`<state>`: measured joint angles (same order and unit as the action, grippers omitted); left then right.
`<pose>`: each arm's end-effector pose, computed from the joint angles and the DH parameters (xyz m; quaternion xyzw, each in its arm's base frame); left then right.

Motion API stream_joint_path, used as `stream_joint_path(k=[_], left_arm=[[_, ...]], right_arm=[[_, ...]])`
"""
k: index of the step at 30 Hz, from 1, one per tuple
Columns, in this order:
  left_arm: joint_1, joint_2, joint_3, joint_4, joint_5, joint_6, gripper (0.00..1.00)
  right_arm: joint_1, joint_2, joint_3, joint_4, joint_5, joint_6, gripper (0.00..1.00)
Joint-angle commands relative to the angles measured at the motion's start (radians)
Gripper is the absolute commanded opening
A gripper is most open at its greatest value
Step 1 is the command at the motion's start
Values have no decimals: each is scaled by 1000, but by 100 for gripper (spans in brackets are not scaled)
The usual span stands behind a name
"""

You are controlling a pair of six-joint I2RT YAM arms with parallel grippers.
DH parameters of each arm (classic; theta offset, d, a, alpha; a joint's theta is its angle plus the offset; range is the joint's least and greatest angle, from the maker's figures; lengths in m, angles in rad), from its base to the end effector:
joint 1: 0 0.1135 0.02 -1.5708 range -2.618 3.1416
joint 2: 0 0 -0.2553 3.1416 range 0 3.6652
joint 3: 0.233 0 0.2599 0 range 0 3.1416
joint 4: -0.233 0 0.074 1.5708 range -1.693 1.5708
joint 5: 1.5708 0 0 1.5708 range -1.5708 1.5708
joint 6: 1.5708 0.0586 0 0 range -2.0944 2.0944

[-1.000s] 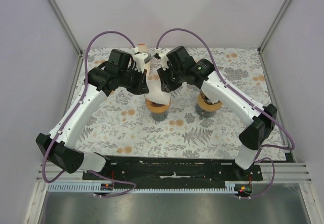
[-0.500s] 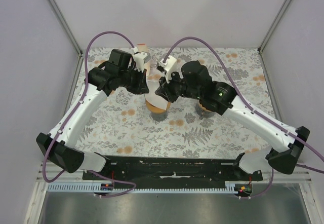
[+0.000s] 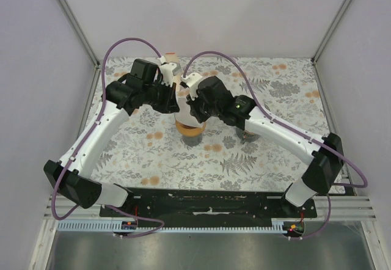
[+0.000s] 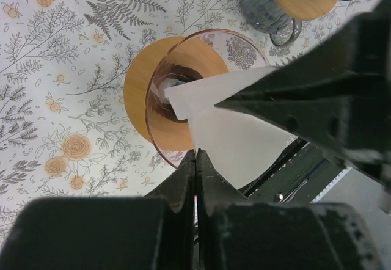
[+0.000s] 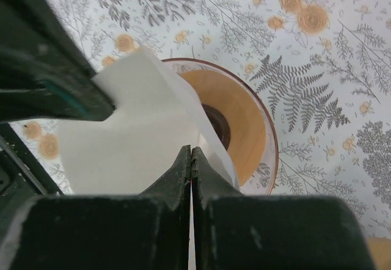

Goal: Place the coffee filter in the dripper
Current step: Place the coffee filter in the coffee dripper.

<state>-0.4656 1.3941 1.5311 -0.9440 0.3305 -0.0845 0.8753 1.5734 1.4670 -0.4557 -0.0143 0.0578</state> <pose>0.2657 -0.1548 0.3653 0.2336 0.8871 -0.2468 0.3123 0.2497 0.3005 0.3309 -0.3511 0.8020 0.2229 0.4288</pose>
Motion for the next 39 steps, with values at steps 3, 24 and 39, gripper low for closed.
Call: stream_joint_path(k=[3, 24, 39], left_arm=[[24, -12, 3, 19, 51, -4, 2], [170, -55, -83, 76, 130, -152, 70], [127, -40, -172, 129, 157, -127, 61]], right_arm=[[-4, 92, 133, -153, 53, -38, 0], [33, 359, 378, -385, 34, -93, 0], [34, 364, 466, -416, -39, -76, 0]])
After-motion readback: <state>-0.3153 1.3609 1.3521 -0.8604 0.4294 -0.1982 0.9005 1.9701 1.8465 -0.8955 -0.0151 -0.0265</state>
